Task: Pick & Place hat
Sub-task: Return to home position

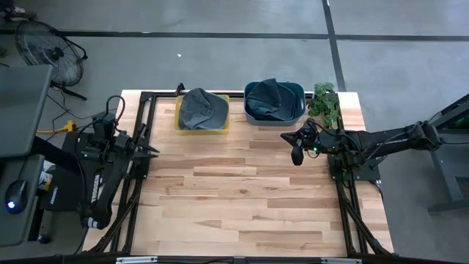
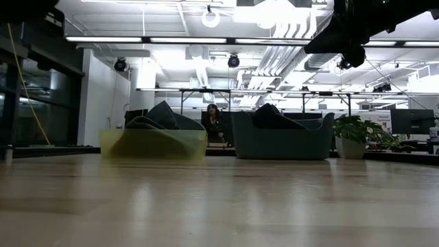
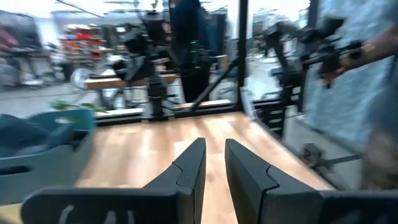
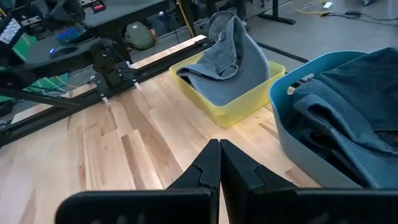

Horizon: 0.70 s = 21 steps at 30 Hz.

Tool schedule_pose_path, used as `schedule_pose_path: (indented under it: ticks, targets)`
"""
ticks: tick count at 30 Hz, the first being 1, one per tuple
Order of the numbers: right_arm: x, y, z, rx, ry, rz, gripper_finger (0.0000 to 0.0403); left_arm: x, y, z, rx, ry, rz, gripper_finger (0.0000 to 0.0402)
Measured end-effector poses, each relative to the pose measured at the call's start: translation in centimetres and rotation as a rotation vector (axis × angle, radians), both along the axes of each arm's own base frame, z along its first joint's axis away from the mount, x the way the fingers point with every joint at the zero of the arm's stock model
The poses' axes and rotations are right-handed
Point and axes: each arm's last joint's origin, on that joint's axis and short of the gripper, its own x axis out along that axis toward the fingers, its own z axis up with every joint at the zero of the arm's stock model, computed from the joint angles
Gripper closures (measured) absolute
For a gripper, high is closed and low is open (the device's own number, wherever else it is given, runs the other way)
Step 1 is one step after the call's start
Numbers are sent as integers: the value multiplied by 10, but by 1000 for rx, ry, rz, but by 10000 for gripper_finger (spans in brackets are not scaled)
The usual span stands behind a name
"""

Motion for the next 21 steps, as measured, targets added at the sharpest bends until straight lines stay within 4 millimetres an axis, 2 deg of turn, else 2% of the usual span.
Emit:
schedule_pose_path:
  ticks: [8,21]
  targets:
    - [0,0,0,-5,-1,-14,403,1,4,1,107,-17,106,341]
    - [0,0,0,-19,6,-8,403,1,3,0,33,-2,113,341]
